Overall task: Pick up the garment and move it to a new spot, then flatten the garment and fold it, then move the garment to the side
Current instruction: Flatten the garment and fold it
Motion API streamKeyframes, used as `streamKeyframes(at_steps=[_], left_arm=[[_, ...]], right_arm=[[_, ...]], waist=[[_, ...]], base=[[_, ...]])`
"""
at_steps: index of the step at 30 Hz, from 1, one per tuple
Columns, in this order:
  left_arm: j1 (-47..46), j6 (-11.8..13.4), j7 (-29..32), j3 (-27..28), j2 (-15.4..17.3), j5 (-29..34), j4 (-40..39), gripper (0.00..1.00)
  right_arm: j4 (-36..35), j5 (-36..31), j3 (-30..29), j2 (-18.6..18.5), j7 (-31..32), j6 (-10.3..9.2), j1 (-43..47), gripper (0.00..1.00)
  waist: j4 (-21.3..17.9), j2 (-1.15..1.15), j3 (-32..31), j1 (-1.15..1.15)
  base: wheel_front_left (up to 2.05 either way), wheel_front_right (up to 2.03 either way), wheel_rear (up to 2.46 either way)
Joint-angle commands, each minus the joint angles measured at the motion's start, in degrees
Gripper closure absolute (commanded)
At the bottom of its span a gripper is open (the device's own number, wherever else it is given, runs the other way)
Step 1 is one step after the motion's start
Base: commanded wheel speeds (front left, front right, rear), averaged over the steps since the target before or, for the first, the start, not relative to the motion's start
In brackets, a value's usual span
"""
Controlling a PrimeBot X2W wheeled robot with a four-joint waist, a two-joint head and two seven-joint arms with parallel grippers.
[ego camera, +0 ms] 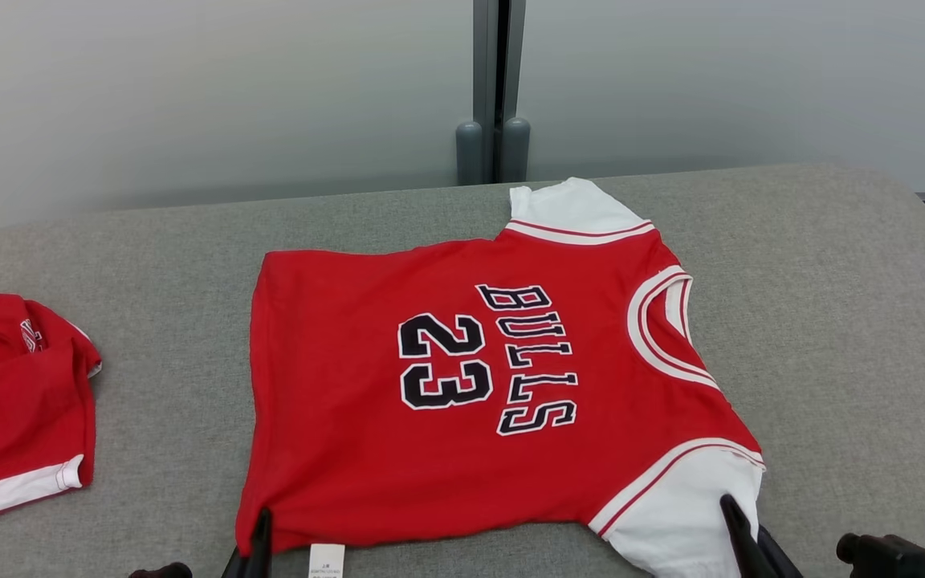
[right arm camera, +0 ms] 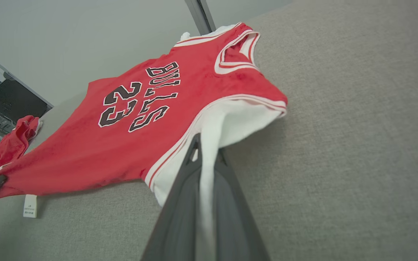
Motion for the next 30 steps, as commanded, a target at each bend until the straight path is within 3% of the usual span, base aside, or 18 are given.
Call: streamKeyframes(at_steps=[1,18,30], left_arm=[[-1.22,-0.06,-0.15,-0.05,0.16,0.43,0.20,1.00],[-8.16,-0.06,-0.16,-3.63,3.15,0.04,5.69,1.00],[-13.10,-0.06,-0.16,-6.54,4.86,-1.24,7.67,1.00]], right_arm=[[0.00,0.24,-0.11,0.19,0.21,0.03,-1.06,1.00],[7.47,1.60,2.09,-1.91,3.18,0.03,-15.94,1.00],[17.81,2.13,4.76,-4.61,4.15,0.03,-29.74,1.00]], waist=[[-0.04,0.00,-0.06,0.00],[0.21,0.00,1.81,0.00],[0.83,0.00,3.74,0.00]], base=[[0.00,0.00,0.00],[0.00,0.00,0.00],[0.00,0.00,0.00]])
